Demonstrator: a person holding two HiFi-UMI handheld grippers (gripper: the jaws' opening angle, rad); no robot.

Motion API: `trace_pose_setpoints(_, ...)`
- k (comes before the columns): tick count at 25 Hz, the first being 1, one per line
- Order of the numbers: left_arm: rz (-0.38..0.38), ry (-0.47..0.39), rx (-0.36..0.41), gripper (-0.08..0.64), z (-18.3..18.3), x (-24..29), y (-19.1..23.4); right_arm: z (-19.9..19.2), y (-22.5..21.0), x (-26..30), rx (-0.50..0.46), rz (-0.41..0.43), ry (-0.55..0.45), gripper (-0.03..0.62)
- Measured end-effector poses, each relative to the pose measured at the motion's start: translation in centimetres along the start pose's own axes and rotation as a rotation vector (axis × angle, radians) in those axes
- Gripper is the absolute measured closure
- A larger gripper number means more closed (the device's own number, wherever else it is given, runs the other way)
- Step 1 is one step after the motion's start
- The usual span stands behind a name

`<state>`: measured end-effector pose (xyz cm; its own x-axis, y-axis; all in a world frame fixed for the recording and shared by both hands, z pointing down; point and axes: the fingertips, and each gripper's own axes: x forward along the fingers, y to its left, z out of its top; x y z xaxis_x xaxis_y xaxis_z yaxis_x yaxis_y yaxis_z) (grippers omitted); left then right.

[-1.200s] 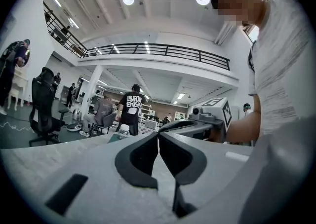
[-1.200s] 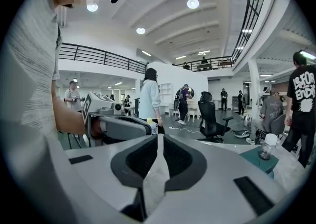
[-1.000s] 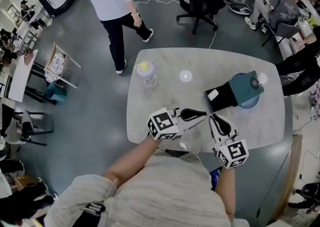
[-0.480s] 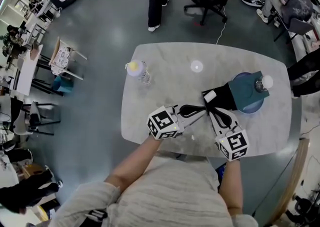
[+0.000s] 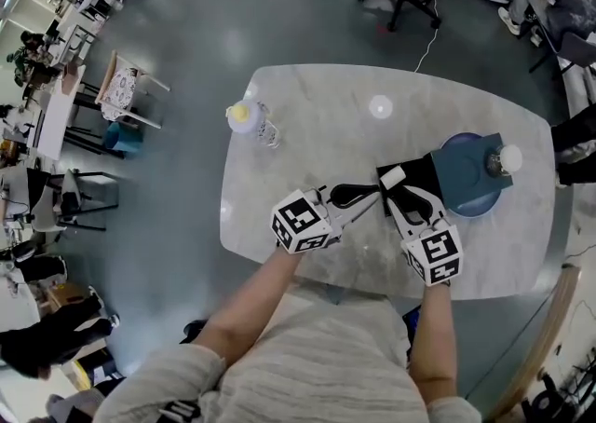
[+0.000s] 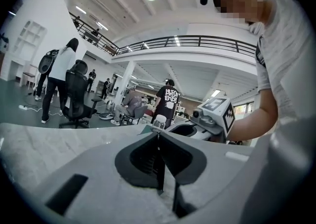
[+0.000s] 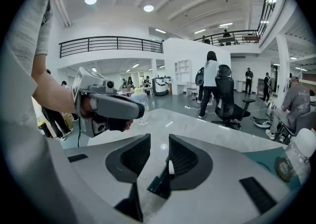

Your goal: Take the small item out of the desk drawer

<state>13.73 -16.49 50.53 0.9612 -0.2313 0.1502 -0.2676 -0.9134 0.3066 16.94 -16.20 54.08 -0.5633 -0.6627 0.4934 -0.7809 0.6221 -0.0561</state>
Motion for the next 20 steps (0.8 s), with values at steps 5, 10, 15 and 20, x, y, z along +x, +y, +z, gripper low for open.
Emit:
trace_pose_setpoints(5,0.014,-0.002,-0.016,0.54,-0.5,1.0,1.1,-1.6,-1.3,1.6,0.017,-0.004,0.045,0.473)
trace_pose_setpoints(10,0.015,0.006,-0.03,0.54,-1.4,1.3,1.6,-3.3,-2.4,2.9,0.017,-0.019,0.104,0.431)
trace_pose_setpoints(15,0.021,0.014,-0.048,0.54,-1.9,1.0,2.5,-5.3,-3.3,4.3,-0.011,-0.041,0.204,0.398)
trace_pose_setpoints(20,0.022,0.008,-0.058,0.54,-2.0,1.1,3.1,-6.5,-3.9,5.3,-0.012,-0.053,0.271,0.379)
